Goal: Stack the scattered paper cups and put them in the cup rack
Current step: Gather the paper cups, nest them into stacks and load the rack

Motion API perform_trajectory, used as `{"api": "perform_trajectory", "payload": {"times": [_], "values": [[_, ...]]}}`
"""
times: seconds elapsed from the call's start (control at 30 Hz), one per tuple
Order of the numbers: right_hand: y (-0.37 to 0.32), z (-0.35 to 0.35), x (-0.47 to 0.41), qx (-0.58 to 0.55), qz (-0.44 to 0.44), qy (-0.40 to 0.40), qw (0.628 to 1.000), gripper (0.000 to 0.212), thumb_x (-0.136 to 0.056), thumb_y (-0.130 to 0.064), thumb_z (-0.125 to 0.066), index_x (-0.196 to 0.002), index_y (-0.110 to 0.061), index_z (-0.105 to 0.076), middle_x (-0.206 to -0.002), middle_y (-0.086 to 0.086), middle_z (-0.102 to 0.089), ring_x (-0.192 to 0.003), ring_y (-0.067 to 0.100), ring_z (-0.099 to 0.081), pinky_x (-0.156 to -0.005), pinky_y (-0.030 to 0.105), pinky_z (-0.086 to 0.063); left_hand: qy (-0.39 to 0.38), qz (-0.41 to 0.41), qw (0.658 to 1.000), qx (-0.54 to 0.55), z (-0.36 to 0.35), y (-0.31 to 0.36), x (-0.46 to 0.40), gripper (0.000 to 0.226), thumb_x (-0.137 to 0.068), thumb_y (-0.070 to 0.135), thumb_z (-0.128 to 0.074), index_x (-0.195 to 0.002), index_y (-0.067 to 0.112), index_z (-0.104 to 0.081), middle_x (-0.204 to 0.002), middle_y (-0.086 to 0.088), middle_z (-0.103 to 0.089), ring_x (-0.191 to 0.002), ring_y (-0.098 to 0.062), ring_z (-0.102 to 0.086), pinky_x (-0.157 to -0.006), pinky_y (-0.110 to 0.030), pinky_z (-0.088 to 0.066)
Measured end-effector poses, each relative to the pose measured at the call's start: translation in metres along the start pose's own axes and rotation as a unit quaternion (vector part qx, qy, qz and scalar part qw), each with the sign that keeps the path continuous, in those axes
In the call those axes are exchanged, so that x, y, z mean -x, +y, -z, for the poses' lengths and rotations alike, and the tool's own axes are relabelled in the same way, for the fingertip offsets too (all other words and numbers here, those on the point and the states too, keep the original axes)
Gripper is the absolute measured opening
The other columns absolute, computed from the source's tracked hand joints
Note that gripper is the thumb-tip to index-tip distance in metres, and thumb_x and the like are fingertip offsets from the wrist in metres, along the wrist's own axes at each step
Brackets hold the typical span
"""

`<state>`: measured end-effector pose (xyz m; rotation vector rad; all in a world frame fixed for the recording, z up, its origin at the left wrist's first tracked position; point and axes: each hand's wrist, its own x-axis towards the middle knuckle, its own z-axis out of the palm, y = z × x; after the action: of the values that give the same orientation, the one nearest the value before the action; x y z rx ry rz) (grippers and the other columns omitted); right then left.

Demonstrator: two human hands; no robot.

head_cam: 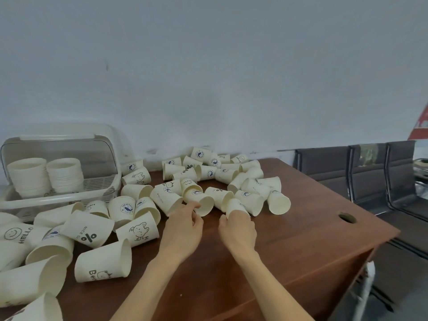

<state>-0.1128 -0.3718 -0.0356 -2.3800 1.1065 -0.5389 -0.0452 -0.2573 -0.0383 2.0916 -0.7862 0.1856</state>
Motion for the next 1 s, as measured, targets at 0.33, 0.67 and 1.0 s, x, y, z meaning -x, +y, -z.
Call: {"api": "perform_trajectory", "payload": {"times": [0.33, 0.67, 1.0], "values": [[0.003, -0.018, -0.028, -0.014, -0.067, 0.036, 0.997, 0.025, -0.096, -0.023, -0.042, -0.098, -0.009, -0.062, -0.106, 0.009, -0.064, -0.101, 0.030, -0.060, -0.072, 0.032, -0.039, -0.037, 0.012, 0.998, -0.051, -0.017, -0.006, -0.009, 0.034, -0.093, 0.023, -0.044, -0.125, 0.028, -0.056, -0.098, 0.006, -0.056, -0.091, -0.014, -0.058, -0.083, -0.034, -0.048], [-0.004, -0.028, -0.038, -0.064, -0.081, 0.089, 0.991, 0.031, -0.095, -0.032, -0.044, -0.090, -0.010, -0.065, -0.096, 0.007, -0.067, -0.091, 0.030, -0.063, -0.072, 0.034, -0.045, -0.104, 0.026, 0.990, -0.088, -0.028, -0.012, -0.031, 0.040, -0.091, 0.020, -0.045, -0.130, 0.024, -0.054, -0.115, -0.003, -0.053, -0.106, -0.021, -0.055, -0.089, -0.037, -0.047], [-0.002, -0.024, -0.048, -0.054, -0.091, 0.114, 0.988, 0.021, -0.093, -0.016, -0.042, -0.094, -0.007, -0.061, -0.096, 0.011, -0.065, -0.090, 0.034, -0.060, -0.071, 0.036, -0.041, -0.146, 0.042, 0.972, -0.182, -0.038, -0.017, -0.050, 0.042, -0.095, 0.022, -0.043, -0.136, 0.024, -0.048, -0.130, -0.008, -0.042, -0.115, -0.025, -0.050, -0.085, -0.037, -0.046]]}}
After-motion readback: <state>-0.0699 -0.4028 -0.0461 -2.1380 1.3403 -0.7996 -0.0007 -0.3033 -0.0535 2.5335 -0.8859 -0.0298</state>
